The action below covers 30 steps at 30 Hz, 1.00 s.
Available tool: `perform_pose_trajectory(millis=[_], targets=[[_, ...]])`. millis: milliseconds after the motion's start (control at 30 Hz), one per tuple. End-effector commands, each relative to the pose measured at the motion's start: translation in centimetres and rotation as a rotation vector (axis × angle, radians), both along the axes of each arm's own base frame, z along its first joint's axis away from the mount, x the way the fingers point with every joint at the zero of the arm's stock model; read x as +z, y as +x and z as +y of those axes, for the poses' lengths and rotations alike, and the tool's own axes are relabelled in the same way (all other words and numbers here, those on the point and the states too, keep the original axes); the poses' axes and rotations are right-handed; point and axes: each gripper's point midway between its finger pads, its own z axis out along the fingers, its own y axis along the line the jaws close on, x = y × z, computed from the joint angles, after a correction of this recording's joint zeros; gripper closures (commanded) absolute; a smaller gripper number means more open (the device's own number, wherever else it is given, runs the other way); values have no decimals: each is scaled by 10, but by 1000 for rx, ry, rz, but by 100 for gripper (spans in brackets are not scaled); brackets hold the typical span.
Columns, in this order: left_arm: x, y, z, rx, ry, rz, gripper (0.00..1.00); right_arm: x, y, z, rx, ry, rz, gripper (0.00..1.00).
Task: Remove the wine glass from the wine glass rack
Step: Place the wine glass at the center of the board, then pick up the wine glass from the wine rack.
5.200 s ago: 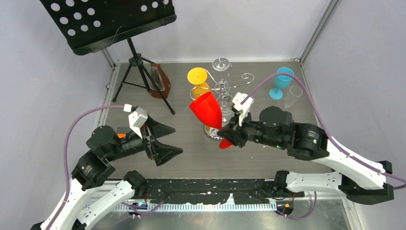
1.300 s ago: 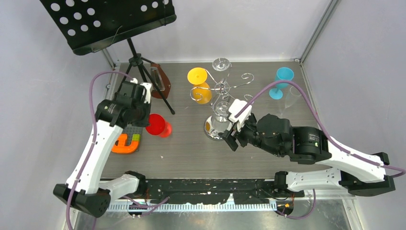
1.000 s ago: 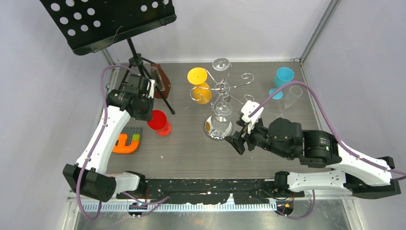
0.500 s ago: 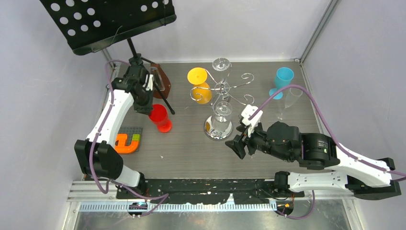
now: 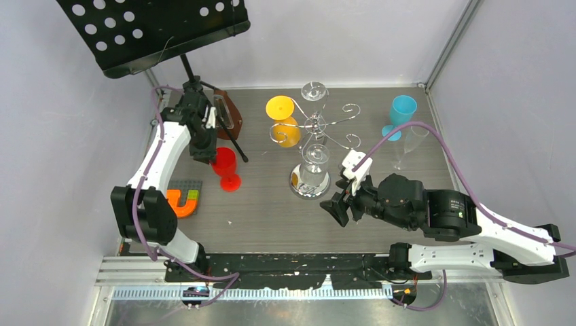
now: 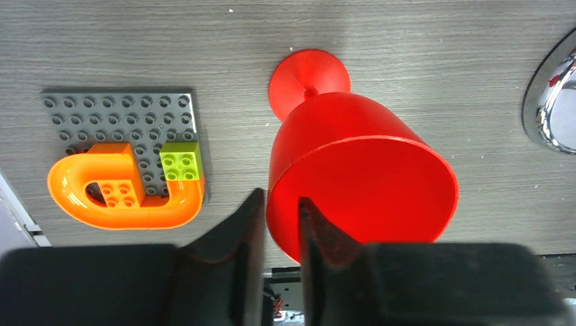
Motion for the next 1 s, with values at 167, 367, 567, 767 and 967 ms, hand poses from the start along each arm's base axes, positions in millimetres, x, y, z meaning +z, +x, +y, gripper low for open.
perform_pose_trajectory(millis=[167,367,567,767,967], targets=[[21,14,2,7,-9,-85,53,8,0,1,-3,42,-1,28],[54,15,4,38,-13,-203,39,12,0,0,-8,49,-4,26],[94,8,0,53,-55,-327,31,15,0,-1,-10,46,-4,25],[147,1,-40,-37,-277,-481,23,15,1,0,-20,37,7,24],[199,-6,-83,-109,-559,-619,19,14,4,-2,-56,46,21,24]])
